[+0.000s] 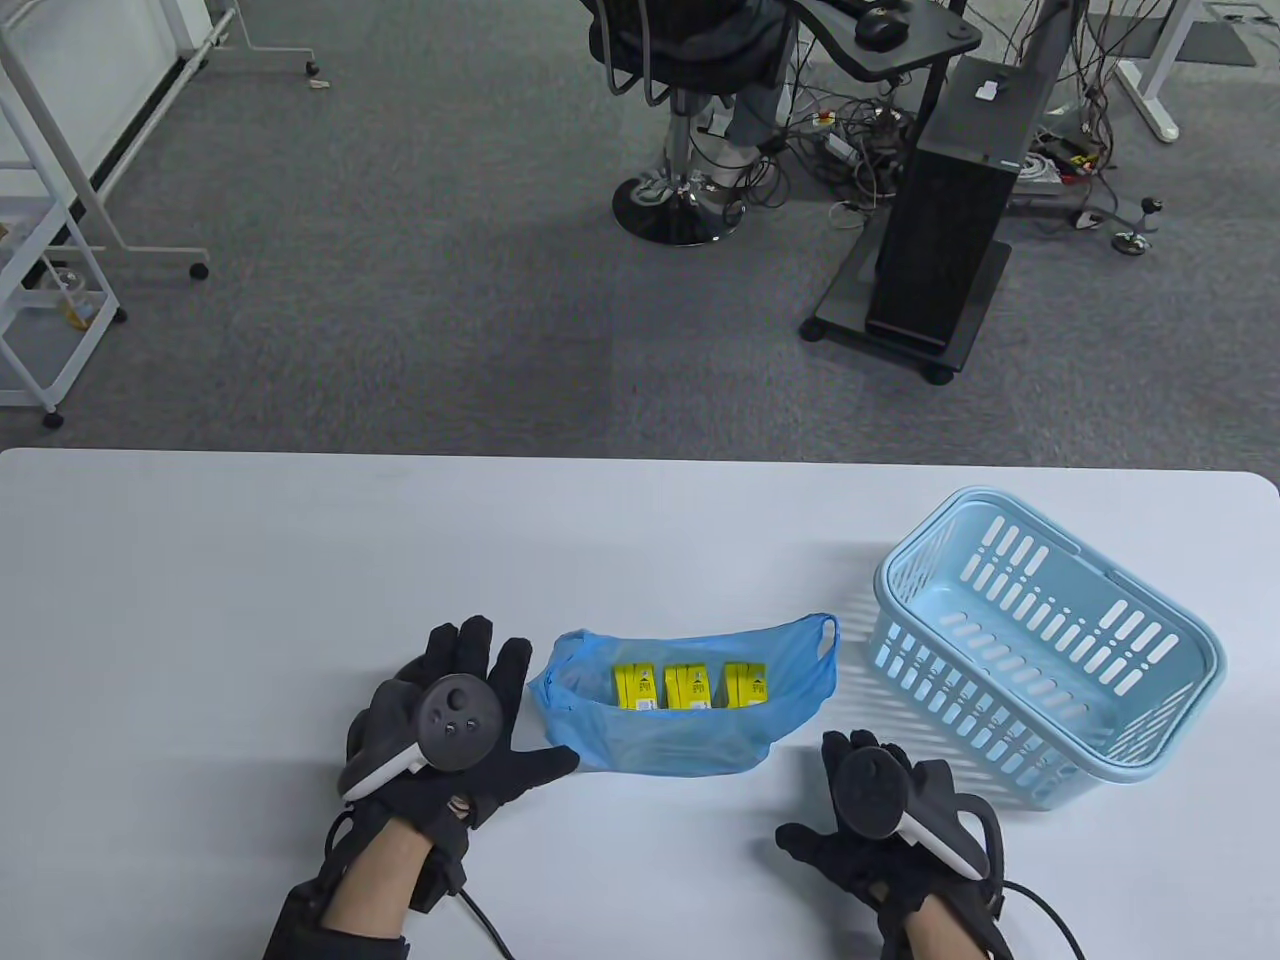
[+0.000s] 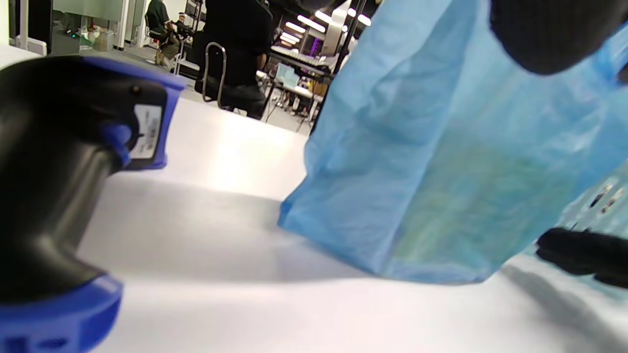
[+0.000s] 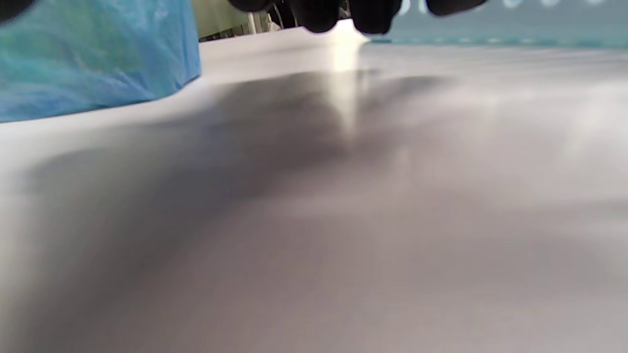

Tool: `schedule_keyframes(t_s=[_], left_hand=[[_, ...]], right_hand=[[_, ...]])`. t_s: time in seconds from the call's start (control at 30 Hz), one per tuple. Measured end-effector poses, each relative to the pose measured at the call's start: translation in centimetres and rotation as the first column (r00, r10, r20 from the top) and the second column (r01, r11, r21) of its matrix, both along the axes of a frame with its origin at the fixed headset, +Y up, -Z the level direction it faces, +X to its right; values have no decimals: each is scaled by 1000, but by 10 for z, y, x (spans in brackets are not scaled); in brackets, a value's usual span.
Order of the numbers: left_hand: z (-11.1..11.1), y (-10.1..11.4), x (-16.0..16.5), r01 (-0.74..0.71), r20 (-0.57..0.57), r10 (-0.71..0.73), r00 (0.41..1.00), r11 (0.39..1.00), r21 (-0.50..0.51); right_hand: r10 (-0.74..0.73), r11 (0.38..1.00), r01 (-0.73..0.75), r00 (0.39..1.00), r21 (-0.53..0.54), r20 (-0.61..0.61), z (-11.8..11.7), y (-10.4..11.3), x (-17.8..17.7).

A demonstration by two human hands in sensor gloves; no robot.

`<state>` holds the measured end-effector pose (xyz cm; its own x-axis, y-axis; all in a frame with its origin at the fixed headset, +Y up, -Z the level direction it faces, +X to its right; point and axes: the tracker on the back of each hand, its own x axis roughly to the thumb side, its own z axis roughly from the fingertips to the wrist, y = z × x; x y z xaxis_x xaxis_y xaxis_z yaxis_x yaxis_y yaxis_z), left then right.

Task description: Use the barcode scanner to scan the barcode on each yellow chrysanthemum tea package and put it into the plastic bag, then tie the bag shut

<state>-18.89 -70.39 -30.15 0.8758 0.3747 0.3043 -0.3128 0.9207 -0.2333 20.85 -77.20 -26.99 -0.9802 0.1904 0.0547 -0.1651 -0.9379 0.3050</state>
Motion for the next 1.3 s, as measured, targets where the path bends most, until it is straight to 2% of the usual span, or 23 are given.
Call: schedule_keyframes(t_s=[0.1, 0.23, 0.33, 0.4, 0.5, 0.6, 0.73, 0.8, 0.9, 1.0, 1.13, 1.27, 1.3], left_hand=[[2, 9, -1, -56, 14, 55, 998, 998, 16], [7, 24, 0, -109, 19, 108, 994, 992, 58], [11, 29, 1, -102, 28, 100, 995, 992, 78], [16, 36, 4, -117, 48, 112, 992, 986, 116], [22, 53, 8, -167, 80, 156, 985, 971, 170], [31, 74, 13, -243, 77, 231, 970, 941, 237], [46, 92, 21, -251, 59, 244, 968, 921, 298], [50, 98, 26, -216, 23, 221, 975, 916, 337], [54, 104, 39, -123, -94, 181, 979, 894, 431], [52, 107, 42, -73, -141, 149, 979, 896, 437], [47, 116, 44, -118, -117, 186, 976, 893, 435], [36, 131, 55, -115, -40, 147, 988, 893, 434], [33, 136, 60, -118, -12, 136, 991, 895, 430]], right_hand=[[-55, 998, 55, 998, 22, 7, 0, 6, -1], [-59, 995, 59, 998, 82, -3, 1, 16, -1], [-94, 991, 93, 996, 96, 2, 1, 20, 0], [-128, 981, 126, 992, 145, 7, 4, 29, 1], [-194, 951, 189, 981, 243, -3, 6, 50, 3], [-246, 894, 228, 969, 386, -3, 10, 79, 8], [-233, 859, 212, 973, 466, -13, 11, 111, 6], [-274, 850, 250, 962, 463, -17, 9, 123, 6], [-321, 843, 291, 947, 453, -10, 0, 144, 6], [-336, 838, 309, 942, 450, -20, -9, 159, 3], [-294, 860, 264, 956, 436, 3, -24, 169, -3], [-303, 873, 278, 953, 400, 0, -35, 175, -13], [-291, 864, 266, 957, 427, -8, -37, 178, -17]])
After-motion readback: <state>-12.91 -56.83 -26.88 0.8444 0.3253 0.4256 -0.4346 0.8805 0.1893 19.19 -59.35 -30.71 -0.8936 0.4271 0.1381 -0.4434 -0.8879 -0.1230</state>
